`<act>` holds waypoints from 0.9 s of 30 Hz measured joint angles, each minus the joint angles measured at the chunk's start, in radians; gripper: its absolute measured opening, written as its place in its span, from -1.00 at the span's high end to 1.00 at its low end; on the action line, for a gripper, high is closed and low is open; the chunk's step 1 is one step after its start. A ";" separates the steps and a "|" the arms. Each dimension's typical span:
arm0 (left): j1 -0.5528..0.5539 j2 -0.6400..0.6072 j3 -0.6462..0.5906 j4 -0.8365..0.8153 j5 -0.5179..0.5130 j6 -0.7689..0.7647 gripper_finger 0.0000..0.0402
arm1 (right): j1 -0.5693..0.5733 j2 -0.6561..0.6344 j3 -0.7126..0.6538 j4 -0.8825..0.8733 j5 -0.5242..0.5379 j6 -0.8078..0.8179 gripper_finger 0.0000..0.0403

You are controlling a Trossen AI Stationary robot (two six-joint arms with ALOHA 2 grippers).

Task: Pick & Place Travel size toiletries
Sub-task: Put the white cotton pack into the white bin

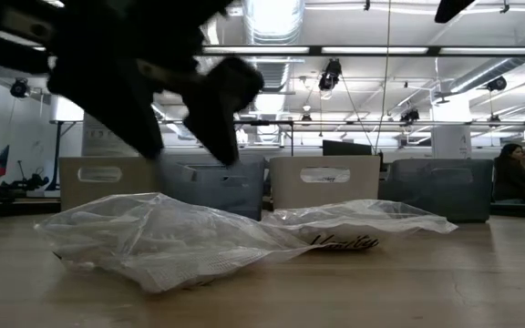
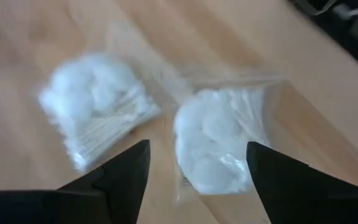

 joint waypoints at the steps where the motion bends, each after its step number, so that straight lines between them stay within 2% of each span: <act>1: 0.006 0.029 0.020 -0.011 0.017 -0.024 -0.35 | 0.005 0.000 0.000 0.001 0.000 0.005 -0.81; 7: 0.035 0.149 0.144 -0.159 0.140 -0.142 -0.27 | 0.041 0.000 0.000 0.027 0.003 0.052 -0.78; 10: 0.037 0.175 0.186 -0.252 0.152 -0.169 -0.22 | 0.057 0.000 0.000 0.027 0.012 0.069 -0.75; 14: 0.036 0.195 0.195 -0.290 0.156 -0.175 -0.13 | 0.061 0.000 -0.003 0.027 0.020 0.080 -0.71; 20: 0.035 0.192 0.193 -0.326 0.226 -0.247 0.15 | 0.060 0.000 -0.009 0.026 0.042 0.077 -0.65; 25: 0.037 0.154 0.193 -0.352 0.384 -0.326 0.42 | 0.060 0.000 -0.016 0.026 0.042 0.076 -0.63; 27: 0.038 0.140 0.193 -0.352 0.410 -0.348 0.50 | 0.060 0.000 -0.019 0.026 0.042 0.075 -0.65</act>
